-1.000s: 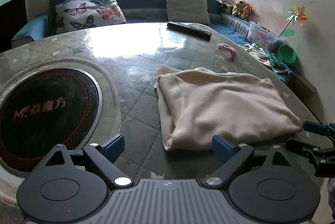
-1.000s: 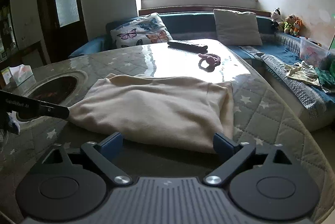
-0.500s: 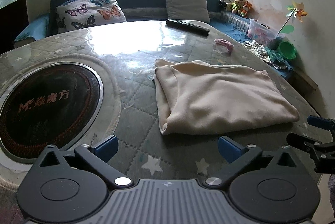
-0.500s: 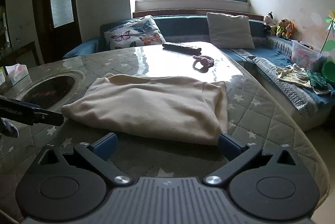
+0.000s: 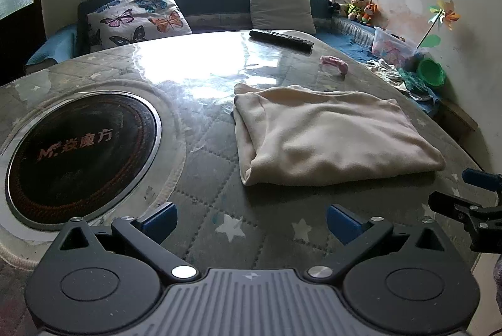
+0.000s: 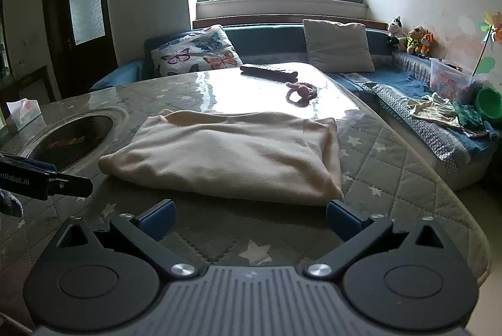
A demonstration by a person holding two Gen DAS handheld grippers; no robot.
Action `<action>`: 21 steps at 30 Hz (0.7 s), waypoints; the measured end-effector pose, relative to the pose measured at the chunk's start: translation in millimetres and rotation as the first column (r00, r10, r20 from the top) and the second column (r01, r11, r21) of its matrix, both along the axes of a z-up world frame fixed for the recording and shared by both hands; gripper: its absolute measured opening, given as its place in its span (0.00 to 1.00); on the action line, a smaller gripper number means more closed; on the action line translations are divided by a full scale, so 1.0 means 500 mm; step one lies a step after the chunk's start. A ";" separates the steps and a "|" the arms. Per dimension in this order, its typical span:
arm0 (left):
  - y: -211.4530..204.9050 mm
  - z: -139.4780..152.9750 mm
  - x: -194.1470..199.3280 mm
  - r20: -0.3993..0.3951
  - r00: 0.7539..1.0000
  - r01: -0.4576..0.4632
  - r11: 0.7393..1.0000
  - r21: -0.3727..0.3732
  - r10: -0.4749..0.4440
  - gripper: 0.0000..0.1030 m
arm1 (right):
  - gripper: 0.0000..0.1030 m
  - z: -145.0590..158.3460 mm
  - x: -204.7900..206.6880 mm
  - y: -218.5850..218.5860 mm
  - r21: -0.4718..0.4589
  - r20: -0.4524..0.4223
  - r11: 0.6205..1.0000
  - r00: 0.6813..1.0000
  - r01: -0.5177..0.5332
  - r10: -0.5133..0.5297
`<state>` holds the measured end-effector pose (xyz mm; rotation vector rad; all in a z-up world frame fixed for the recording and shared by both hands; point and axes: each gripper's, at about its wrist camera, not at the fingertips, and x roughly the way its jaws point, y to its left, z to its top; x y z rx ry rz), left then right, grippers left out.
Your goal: Fold clothes
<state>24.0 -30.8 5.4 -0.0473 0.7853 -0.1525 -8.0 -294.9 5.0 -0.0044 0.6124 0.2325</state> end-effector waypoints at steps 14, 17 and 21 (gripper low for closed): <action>0.006 -0.005 -0.026 -0.010 1.000 0.002 1.000 -0.012 -0.002 1.00 | 1.00 0.002 -0.026 0.012 -0.008 -0.006 1.000 1.000 0.023 -0.023; 0.006 -0.006 -0.031 -0.012 1.000 0.002 1.000 -0.015 -0.002 1.00 | 1.00 0.003 -0.032 0.014 -0.010 -0.006 1.000 1.000 0.025 -0.025; 0.005 -0.005 -0.039 -0.011 1.000 0.002 1.000 -0.012 -0.002 1.00 | 1.00 0.002 -0.038 0.015 -0.010 -0.009 0.999 0.999 0.032 -0.032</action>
